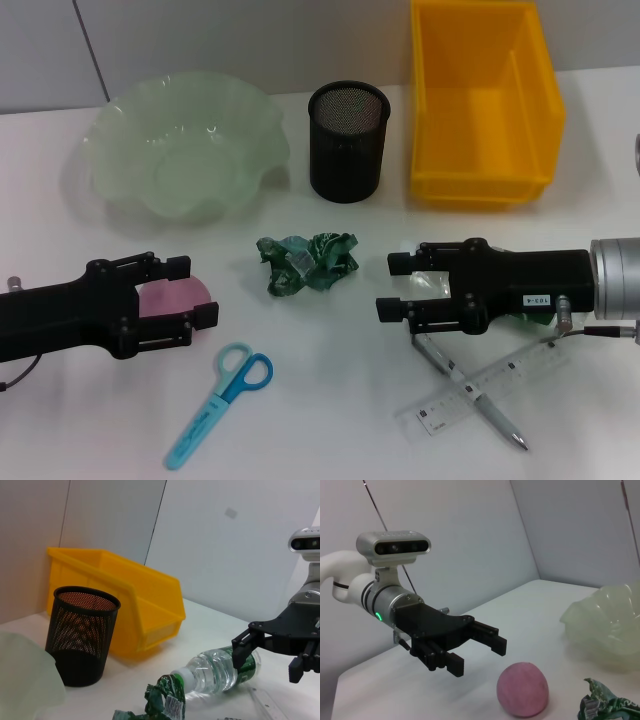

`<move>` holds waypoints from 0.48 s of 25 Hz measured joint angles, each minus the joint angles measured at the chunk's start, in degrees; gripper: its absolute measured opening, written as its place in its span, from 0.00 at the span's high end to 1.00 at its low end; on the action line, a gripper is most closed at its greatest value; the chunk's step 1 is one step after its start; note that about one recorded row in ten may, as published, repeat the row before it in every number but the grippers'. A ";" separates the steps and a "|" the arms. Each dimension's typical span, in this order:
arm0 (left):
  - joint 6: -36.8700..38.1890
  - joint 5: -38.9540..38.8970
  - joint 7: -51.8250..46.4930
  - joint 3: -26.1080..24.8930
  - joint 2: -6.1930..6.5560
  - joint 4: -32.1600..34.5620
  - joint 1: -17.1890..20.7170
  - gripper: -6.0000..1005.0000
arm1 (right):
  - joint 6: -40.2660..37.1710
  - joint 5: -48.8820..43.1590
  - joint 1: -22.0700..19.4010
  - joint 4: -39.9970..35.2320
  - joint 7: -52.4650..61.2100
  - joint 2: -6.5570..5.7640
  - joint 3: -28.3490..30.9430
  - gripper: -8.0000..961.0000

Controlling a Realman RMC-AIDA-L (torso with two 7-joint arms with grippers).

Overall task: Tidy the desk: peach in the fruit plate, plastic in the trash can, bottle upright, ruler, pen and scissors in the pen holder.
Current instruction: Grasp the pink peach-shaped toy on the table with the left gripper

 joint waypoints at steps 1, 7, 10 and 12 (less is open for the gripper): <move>0.00 0.01 0.00 0.00 0.00 0.00 -0.03 0.20 | 0.00 0.00 0.00 0.00 0.00 0.00 0.00 0.24; 0.00 0.04 0.00 0.00 0.01 0.00 -0.07 0.20 | 0.06 0.00 0.08 -0.06 0.13 0.05 -0.13 0.24; -0.07 0.09 0.02 0.02 0.07 0.00 -0.07 0.20 | 0.08 0.00 0.18 -0.07 0.14 0.04 -0.14 0.24; -0.07 0.09 0.02 0.02 0.07 0.00 -0.07 0.20 | 0.09 0.00 0.26 -0.01 0.15 0.04 -0.14 0.24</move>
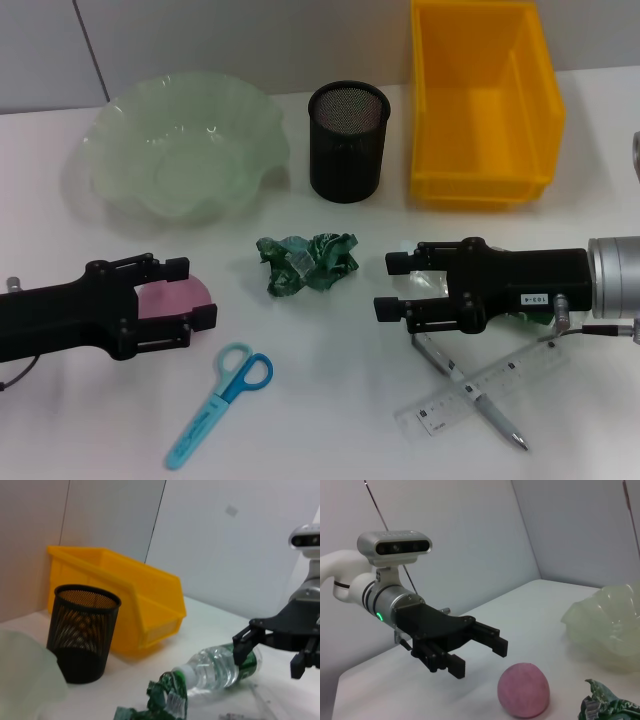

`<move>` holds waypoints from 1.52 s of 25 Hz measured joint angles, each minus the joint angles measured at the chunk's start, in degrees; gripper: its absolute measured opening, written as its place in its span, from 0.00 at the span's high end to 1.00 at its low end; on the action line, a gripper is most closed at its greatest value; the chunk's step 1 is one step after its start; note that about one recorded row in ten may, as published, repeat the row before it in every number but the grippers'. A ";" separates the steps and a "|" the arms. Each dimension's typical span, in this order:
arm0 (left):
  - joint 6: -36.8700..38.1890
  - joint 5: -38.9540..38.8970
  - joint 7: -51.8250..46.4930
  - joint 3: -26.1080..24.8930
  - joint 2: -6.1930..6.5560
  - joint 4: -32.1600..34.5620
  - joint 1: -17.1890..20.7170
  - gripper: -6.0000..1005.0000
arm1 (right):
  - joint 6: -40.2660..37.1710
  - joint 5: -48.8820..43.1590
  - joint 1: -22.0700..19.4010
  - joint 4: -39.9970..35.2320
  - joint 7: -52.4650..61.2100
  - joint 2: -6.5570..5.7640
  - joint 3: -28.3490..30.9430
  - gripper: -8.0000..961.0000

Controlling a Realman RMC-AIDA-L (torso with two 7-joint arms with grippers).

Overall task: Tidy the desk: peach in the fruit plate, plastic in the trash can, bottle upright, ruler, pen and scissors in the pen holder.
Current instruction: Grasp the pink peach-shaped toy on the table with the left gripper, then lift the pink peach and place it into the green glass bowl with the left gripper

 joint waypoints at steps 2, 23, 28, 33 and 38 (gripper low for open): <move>-0.69 0.81 0.21 0.05 0.01 0.69 0.02 0.20 | 0.00 0.00 0.04 0.04 0.00 0.00 0.00 0.24; -13.76 14.47 -4.85 2.16 -2.21 7.86 -2.77 0.20 | 0.05 0.01 0.16 0.12 0.41 0.03 0.21 0.24; -13.82 14.75 -7.67 3.15 -2.18 7.86 -3.20 0.24 | 0.08 0.01 0.39 0.11 0.41 0.09 0.38 0.24; -13.75 14.63 -8.27 3.13 -2.16 8.03 -3.20 0.37 | 0.09 0.01 0.45 0.04 0.41 0.09 0.43 0.24; -13.15 14.62 -8.44 3.25 -2.13 8.10 -3.27 0.54 | 0.09 0.01 0.45 0.08 0.41 0.09 0.45 0.24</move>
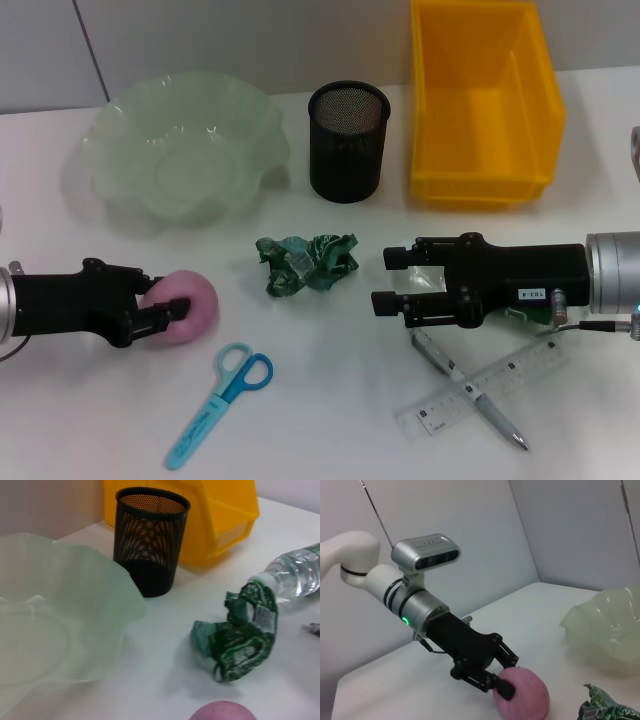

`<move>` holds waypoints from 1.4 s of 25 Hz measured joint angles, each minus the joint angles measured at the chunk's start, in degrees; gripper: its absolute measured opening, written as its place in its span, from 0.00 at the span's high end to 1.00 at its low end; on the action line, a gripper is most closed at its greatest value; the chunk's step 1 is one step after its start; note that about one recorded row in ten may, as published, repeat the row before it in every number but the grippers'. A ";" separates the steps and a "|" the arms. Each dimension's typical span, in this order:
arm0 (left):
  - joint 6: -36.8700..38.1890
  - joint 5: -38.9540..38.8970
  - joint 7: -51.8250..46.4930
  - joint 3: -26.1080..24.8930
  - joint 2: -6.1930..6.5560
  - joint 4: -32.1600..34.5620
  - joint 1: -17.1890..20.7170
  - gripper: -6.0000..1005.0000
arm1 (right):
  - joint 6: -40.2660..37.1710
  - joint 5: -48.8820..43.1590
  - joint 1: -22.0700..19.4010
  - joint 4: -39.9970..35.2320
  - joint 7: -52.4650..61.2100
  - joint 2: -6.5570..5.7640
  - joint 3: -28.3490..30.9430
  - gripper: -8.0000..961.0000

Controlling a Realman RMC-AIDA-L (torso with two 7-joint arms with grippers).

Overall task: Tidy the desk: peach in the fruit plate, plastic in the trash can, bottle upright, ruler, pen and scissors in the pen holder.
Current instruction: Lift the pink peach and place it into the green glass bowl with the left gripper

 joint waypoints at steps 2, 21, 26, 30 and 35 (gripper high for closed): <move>1.95 -0.47 0.02 -0.70 0.04 0.70 0.00 0.62 | 0.01 0.00 -0.03 0.02 0.00 0.00 0.00 0.24; -20.95 -23.70 7.43 -6.84 -0.22 -8.57 -6.91 0.79 | 0.57 0.00 0.29 -0.03 0.01 0.13 -0.58 0.24; -25.92 -24.19 7.71 -1.51 -0.48 -10.12 -7.53 0.82 | 0.68 0.00 0.41 0.01 0.02 0.17 -0.62 0.24; -27.33 -24.21 7.48 -0.91 -0.46 -10.27 -7.67 0.73 | 0.70 0.00 0.44 0.03 0.02 0.17 -0.63 0.24; -27.66 -24.21 7.15 -0.58 -0.48 -10.30 -7.76 0.56 | 0.70 0.00 0.44 0.04 0.02 0.17 -0.62 0.24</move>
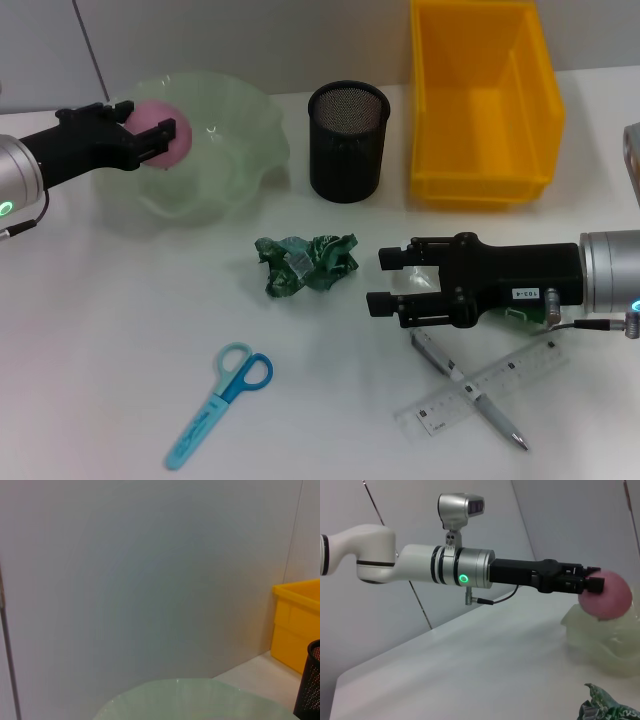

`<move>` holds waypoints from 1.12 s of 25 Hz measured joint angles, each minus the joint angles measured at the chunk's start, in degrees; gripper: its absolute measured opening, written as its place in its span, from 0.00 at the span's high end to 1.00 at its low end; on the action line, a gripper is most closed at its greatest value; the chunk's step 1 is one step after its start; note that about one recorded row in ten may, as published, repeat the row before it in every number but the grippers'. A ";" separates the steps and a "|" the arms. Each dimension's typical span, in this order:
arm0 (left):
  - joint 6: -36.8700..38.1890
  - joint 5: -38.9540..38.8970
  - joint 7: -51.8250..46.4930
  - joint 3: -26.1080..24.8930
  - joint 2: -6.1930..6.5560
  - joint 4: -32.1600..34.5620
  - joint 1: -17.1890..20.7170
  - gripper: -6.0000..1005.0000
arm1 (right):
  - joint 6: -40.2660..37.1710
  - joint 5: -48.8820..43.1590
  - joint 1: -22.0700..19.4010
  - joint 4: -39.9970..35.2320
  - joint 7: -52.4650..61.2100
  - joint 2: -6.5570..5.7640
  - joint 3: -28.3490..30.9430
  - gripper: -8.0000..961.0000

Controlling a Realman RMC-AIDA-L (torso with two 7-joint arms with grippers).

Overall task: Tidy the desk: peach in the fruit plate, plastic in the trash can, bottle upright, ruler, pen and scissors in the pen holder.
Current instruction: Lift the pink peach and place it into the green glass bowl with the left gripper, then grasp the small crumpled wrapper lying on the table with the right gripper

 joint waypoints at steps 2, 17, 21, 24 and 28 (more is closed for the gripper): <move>0.00 0.00 0.00 0.00 0.00 0.00 -0.04 0.48 | 0.00 0.00 0.00 0.00 0.00 0.00 0.00 0.24; 40.06 -1.60 -9.22 -0.08 3.44 8.59 6.70 0.16 | 0.08 -0.07 0.17 -0.02 0.27 -0.13 0.14 0.24; 47.39 0.22 -5.78 0.49 3.93 6.26 9.53 0.14 | 0.08 -0.17 0.28 -0.05 0.51 -0.31 0.21 0.24; 48.38 3.45 -0.83 0.80 3.92 3.44 11.61 0.14 | 0.09 -1.40 0.77 -0.09 1.36 -0.49 0.17 0.24; 46.56 8.39 2.37 0.52 3.56 1.95 12.55 0.14 | 0.08 -4.15 1.58 -0.47 2.86 -0.44 0.43 0.24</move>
